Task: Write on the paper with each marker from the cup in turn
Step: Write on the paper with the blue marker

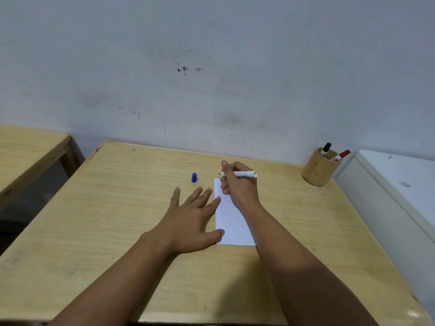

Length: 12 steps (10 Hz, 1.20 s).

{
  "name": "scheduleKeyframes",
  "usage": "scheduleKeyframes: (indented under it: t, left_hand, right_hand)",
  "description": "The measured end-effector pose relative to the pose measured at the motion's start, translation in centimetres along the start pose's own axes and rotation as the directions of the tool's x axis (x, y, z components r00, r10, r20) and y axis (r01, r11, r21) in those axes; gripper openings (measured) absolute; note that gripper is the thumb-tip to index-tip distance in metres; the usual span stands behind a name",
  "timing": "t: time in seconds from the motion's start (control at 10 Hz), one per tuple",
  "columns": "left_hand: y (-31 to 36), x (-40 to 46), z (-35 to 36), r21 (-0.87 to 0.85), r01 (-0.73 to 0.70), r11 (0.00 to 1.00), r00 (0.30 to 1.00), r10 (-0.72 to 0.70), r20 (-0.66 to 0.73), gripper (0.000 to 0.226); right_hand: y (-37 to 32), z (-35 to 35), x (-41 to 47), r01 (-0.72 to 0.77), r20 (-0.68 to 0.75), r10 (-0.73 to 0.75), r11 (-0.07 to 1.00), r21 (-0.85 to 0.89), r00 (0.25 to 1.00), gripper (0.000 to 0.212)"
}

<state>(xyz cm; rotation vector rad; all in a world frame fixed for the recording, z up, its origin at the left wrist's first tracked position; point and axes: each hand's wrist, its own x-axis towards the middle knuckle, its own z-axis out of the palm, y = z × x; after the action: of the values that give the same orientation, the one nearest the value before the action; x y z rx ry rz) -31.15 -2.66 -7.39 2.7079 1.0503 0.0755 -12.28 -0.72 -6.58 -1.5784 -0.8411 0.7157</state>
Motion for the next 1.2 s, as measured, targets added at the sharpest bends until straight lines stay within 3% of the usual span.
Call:
scheduleKeyframes:
  t: [0.1, 0.2, 0.4, 1.2]
  left_hand:
    - [0.0, 0.0, 0.2, 0.001, -0.003, 1.000, 1.000, 0.003, -0.007, 0.093]
    - [-0.2, 0.1, 0.4, 0.025, 0.001, 1.000, 1.000, -0.001, 0.013, 0.107]
    - [-0.1, -0.1, 0.0, 0.044, 0.059, 0.997, 0.998, -0.059, 0.011, 0.123]
    - [-0.4, 0.0, 0.1, 0.044, 0.066, 0.997, 0.996, -0.069, 0.058, 0.136]
  right_hand:
    - [0.4, 0.2, -0.5, 0.018, -0.032, -0.019, 0.999, -0.037, 0.999, 0.045]
    - [0.6, 0.2, -0.3, 0.014, -0.052, -0.016, 0.999, -0.034, 0.999, 0.028]
    - [0.7, 0.1, -0.4, -0.002, -0.050, 0.000, 0.999, -0.037, 0.999, 0.025]
    - [1.4, 0.6, 0.1, 0.017, 0.006, -0.017, 0.997, -0.071, 1.000, 0.030]
